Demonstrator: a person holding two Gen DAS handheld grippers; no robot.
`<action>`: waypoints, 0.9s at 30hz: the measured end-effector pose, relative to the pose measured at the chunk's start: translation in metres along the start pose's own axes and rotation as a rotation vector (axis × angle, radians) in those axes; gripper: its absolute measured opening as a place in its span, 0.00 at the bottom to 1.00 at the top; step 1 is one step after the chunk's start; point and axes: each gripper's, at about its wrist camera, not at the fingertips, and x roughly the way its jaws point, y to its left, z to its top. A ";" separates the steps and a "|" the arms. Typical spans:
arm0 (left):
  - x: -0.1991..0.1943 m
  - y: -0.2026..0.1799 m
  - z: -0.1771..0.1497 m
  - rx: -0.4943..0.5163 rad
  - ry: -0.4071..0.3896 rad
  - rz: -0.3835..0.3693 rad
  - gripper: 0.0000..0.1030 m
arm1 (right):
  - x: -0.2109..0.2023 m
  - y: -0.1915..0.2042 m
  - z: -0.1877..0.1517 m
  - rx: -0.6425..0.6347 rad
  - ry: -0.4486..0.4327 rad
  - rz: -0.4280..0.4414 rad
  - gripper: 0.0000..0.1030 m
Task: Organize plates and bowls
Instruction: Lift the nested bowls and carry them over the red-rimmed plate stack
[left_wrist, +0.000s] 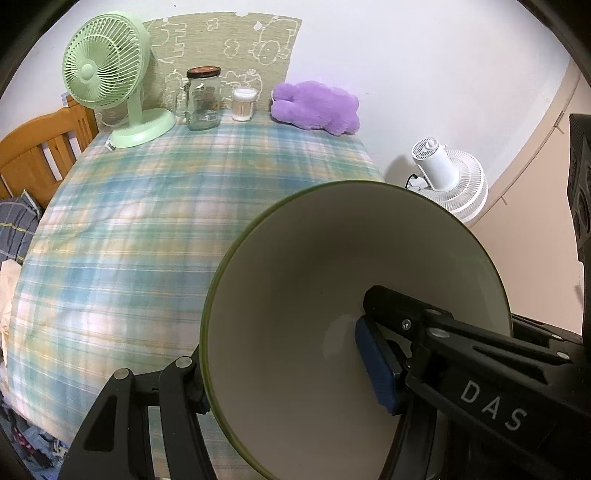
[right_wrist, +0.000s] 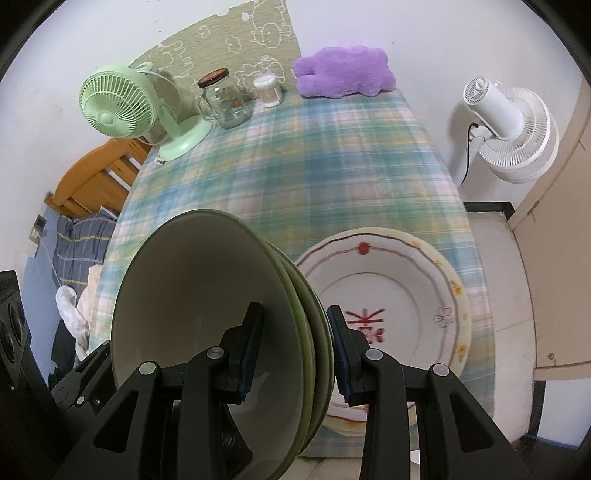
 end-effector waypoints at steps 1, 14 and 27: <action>0.002 -0.004 -0.001 -0.002 0.001 0.000 0.63 | -0.001 -0.003 0.000 -0.001 0.000 0.000 0.36; 0.036 -0.048 -0.002 -0.032 0.037 0.000 0.63 | 0.008 -0.062 0.006 0.001 0.041 -0.004 0.36; 0.069 -0.056 -0.003 -0.076 0.110 0.024 0.63 | 0.038 -0.088 0.014 -0.002 0.127 0.005 0.36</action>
